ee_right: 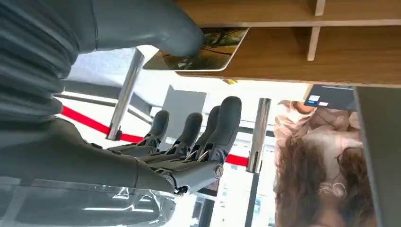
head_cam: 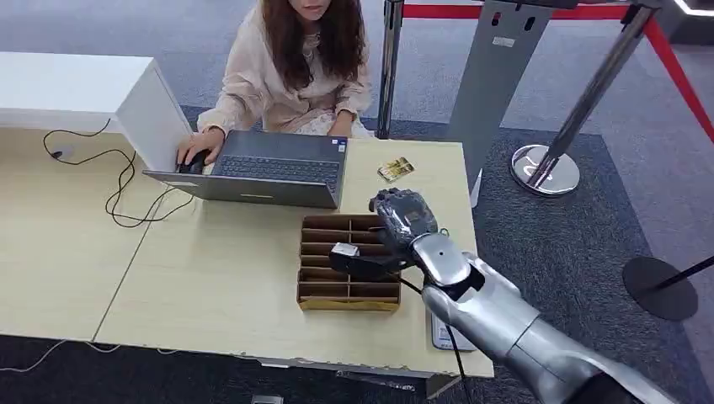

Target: Pass the card to the sensor for recognition and then transmit it.

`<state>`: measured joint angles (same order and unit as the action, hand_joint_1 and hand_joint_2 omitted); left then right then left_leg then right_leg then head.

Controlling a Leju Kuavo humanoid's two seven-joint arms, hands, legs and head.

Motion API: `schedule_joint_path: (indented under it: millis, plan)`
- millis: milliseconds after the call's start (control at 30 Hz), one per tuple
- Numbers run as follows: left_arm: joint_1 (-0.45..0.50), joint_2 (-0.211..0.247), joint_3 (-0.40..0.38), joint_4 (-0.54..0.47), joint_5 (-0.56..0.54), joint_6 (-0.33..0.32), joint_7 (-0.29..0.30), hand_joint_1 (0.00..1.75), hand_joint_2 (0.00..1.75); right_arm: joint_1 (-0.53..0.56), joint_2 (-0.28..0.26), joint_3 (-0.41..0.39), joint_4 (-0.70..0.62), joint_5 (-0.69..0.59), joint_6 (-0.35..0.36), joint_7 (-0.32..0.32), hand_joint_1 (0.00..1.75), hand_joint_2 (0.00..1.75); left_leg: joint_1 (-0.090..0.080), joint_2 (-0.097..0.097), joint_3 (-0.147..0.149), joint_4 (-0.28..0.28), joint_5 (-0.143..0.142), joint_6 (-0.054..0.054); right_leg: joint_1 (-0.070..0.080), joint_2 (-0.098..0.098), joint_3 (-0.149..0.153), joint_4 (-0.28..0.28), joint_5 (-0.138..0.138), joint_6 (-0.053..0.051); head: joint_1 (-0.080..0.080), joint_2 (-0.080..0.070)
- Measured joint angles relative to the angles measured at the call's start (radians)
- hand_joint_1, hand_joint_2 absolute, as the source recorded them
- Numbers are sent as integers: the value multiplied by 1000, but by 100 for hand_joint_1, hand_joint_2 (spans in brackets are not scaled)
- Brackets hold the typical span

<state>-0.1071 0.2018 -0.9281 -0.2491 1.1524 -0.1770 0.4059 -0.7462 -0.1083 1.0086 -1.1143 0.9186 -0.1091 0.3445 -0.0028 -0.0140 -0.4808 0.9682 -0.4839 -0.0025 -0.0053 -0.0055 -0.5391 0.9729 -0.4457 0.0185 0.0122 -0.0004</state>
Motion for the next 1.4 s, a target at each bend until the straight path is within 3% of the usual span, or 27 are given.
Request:
schedule_joint_path:
  millis: [167, 467, 500, 533, 633, 1400]
  plan:
    - [0, 0, 0, 0, 0, 0, -6, 0, 0, 0, -1, -1, -2, -5, 3, 0, 80, 175, 0, 0, 0, 0, 0, 0, 0, 0, 0, 0, 0, 0, 0, 0]
    - [0, 0, 0, 0, 6, 6, -10, 0, 0, -1, -1, -1, -2, -14, 8, 0, 105, 175, 0, 0, 0, 0, 0, 0, 0, 0, 0, 0, 0, 0, 0, 0]
    - [0, 0, 0, 0, 6, 7, -11, 0, 0, -1, -1, -1, -2, -14, 9, 1, 117, 175, 0, 0, 0, 0, 0, 0, 0, 0, 0, 0, 0, 0, 0, 0]
    - [0, 0, 0, 0, 6, 8, -13, 0, 0, -1, -1, -1, -2, -14, 13, 2, 141, 175, 0, 0, 0, 0, 0, 0, 0, 0, 0, 0, 0, 0, 0, 0]
    - [0, 0, 0, 0, 14, 18, -15, 0, 0, -1, -1, -1, -2, -15, 23, 3, 166, 175, 0, 0, 0, 0, 0, 0, 0, 0, 0, 0, 0, 0, 0, 0]
    - [0, 0, 0, 0, 27, 45, -34, 0, 0, -4, -5, -1, -14, -32, 24, 11, 166, 175, 0, 0, 1, 0, 0, 0, 0, 0, 1, 0, 0, 0, 0, 0]
